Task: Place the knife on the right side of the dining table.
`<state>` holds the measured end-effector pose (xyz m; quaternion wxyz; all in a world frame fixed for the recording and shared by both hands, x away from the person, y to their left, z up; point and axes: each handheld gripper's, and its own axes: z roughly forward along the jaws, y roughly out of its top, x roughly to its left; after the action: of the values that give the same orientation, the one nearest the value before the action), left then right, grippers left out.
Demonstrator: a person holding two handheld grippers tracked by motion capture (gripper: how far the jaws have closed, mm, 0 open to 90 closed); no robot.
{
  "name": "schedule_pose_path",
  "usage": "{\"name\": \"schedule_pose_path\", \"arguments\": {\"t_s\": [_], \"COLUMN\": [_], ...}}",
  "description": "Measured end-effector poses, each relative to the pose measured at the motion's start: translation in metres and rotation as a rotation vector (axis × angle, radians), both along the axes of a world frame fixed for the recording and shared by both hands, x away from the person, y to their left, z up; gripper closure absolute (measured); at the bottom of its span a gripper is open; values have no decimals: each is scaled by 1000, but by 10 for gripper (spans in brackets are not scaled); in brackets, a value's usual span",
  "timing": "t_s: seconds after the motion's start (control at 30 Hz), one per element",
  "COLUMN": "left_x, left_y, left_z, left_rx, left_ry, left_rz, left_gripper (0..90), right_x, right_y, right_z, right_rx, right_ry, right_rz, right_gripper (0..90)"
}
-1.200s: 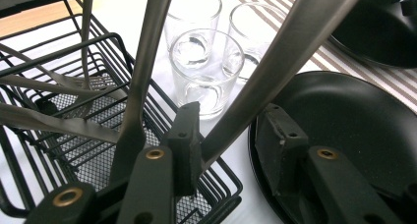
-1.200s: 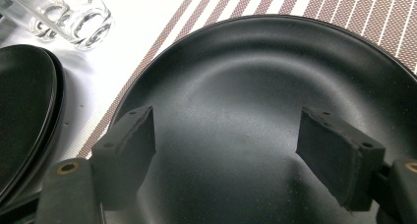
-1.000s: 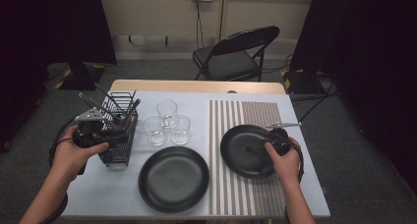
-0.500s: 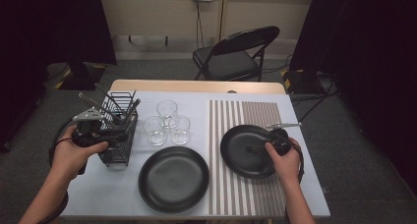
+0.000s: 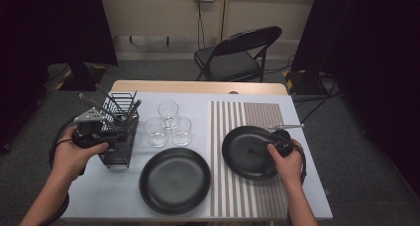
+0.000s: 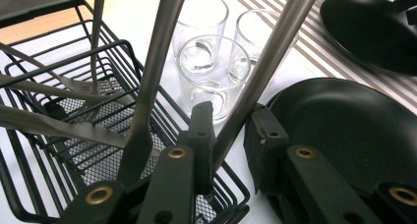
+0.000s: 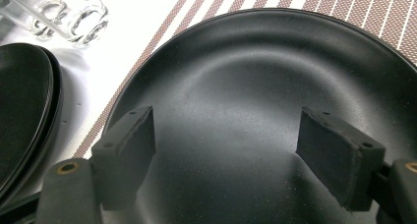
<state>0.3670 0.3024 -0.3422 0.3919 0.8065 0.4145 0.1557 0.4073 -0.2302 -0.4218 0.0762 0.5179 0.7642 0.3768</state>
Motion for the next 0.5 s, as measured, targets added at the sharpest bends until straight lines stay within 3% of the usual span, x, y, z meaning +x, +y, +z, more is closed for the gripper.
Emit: {"name": "schedule_pose_path", "arguments": {"t_s": [0.23, 0.37, 0.5], "left_x": [-1, -2, -4], "left_y": [4, 6, 7], "left_z": [4, 7, 13], "left_rx": [29, 19, 56], "left_ry": [-27, -42, -74], "left_rz": [16, 29, 25], "left_gripper": [765, 779, 807], "right_x": [0, 0, 0], "right_y": [0, 0, -1], "right_z": [0, 0, 1], "right_rx": [1, 1, 20], "right_ry": [-3, -4, -2], "right_rz": [-1, -2, 1], "right_gripper": [215, 215, 215]}}
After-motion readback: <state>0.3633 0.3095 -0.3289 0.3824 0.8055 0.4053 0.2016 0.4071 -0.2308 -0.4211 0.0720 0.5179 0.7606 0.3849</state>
